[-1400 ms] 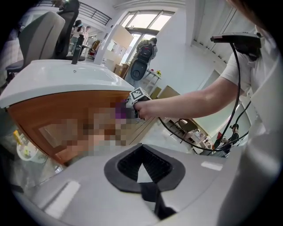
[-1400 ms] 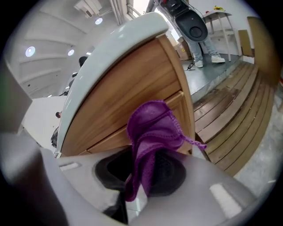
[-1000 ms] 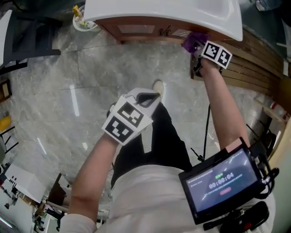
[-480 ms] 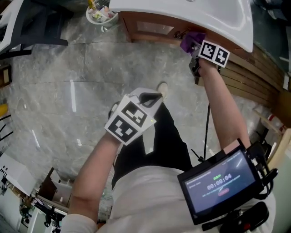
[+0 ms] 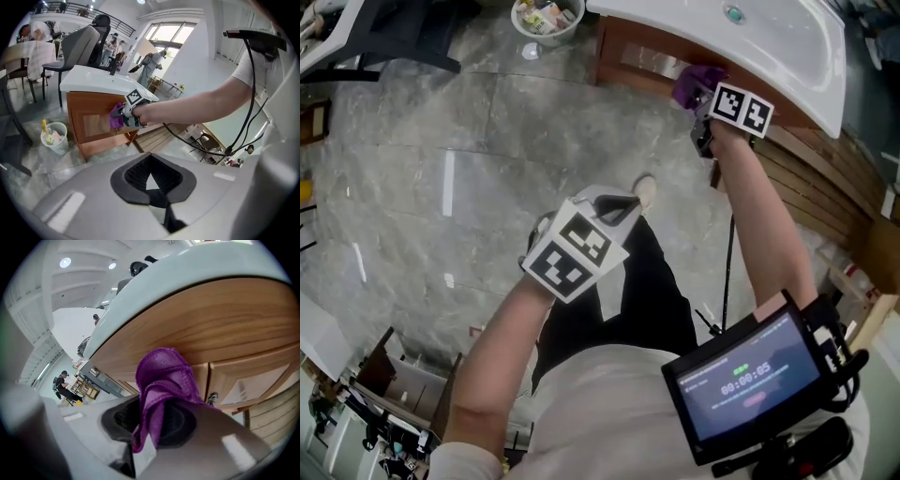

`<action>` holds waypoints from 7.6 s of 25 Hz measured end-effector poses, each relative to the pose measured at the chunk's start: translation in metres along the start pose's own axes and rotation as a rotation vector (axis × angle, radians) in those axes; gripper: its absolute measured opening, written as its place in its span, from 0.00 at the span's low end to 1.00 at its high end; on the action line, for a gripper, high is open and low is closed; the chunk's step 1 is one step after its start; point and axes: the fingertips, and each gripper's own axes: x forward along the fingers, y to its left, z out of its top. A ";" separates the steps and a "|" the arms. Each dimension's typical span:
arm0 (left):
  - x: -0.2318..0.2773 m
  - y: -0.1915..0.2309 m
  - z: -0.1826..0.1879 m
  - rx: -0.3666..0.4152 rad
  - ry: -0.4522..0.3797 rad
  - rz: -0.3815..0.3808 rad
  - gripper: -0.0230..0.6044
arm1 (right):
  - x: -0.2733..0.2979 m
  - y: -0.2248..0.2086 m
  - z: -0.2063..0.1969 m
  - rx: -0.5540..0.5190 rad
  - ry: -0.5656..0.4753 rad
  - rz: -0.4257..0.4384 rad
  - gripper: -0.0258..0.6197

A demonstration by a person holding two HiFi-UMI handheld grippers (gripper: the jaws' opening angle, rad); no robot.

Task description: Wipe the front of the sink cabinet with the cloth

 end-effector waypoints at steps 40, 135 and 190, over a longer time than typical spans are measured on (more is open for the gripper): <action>-0.046 -0.010 -0.045 0.043 0.019 -0.036 0.05 | -0.021 0.126 -0.056 0.026 -0.012 0.182 0.17; -0.034 0.010 -0.026 -0.064 -0.033 0.043 0.05 | 0.069 0.033 -0.030 -0.192 0.144 -0.001 0.17; 0.075 -0.056 0.012 0.167 0.117 -0.169 0.05 | -0.134 -0.207 -0.101 0.046 0.004 -0.256 0.17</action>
